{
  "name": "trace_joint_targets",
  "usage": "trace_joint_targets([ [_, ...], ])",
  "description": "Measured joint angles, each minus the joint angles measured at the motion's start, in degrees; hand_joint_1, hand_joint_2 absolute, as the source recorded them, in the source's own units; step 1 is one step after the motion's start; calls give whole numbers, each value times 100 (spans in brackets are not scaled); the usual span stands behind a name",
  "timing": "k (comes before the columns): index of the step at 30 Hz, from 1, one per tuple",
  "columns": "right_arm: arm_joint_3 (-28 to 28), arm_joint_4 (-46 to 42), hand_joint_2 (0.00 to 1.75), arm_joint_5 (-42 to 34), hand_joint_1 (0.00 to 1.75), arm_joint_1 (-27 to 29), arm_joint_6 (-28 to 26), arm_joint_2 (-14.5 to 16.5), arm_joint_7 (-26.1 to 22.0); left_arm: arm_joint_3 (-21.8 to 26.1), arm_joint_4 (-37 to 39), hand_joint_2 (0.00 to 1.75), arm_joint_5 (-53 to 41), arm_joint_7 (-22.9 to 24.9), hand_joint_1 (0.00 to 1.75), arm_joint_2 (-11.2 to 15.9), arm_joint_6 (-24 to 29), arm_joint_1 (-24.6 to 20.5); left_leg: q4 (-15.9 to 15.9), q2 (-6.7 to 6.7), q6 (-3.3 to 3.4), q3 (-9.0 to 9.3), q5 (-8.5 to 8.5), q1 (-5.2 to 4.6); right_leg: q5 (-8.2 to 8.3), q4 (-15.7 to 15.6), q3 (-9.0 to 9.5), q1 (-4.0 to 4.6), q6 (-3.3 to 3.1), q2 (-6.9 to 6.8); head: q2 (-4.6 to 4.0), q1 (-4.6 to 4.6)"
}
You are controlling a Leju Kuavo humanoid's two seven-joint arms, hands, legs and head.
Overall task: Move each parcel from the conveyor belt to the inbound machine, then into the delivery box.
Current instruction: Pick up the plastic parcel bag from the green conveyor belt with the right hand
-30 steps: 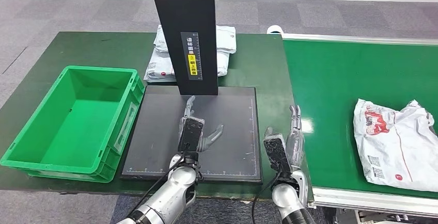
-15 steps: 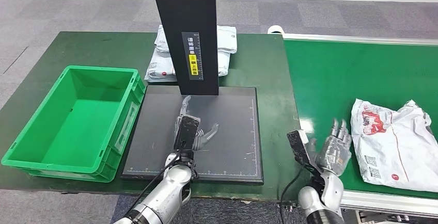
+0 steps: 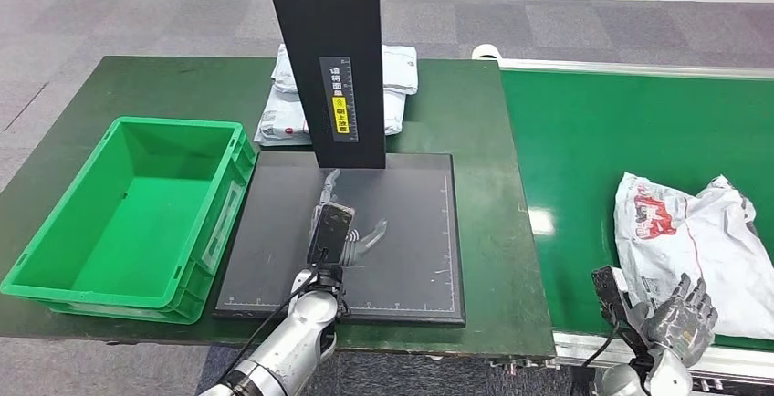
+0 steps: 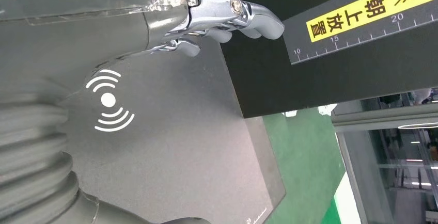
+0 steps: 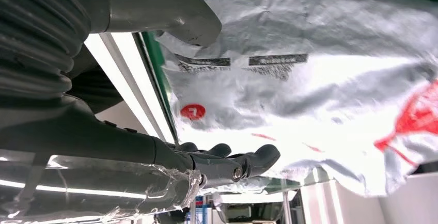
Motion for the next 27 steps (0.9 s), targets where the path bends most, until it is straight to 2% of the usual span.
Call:
trace_joint_targets([
  [4,-698,738,175,39,0,56,114,-427,34,13,-10,175,-2,9,0,18,-30,0,0,2,8,1,-7,-1,-6,0,2,-2,8,2,0,0],
  [10,-1006,1350,175,179,0,-95,459,-641,393,21,-27,175,-12,-28,0,39,-83,0,0,1,9,2,-7,-2,-8,0,7,-3,11,1,0,0],
  [14,-1200,1799,175,167,175,-343,908,-746,392,26,-55,175,-31,-50,0,71,-117,0,5,7,20,16,-14,1,-9,-7,27,2,13,4,0,0],
  [17,-1393,2127,175,31,175,-563,1565,-804,225,32,-72,175,-55,-62,0,97,-173,-4,5,27,28,55,-29,14,-11,-32,70,16,18,24,0,0],
  [19,-1528,2285,175,-71,175,-666,1816,-827,68,39,-83,175,-68,-71,0,105,-190,-9,6,34,33,75,-35,20,-11,-47,98,22,22,33,0,2],
  [27,-1819,2547,175,-229,175,-947,2005,-867,-368,84,-89,175,-106,-72,0,136,-193,-11,13,34,51,97,-28,22,11,-72,142,24,52,35,0,2],
])
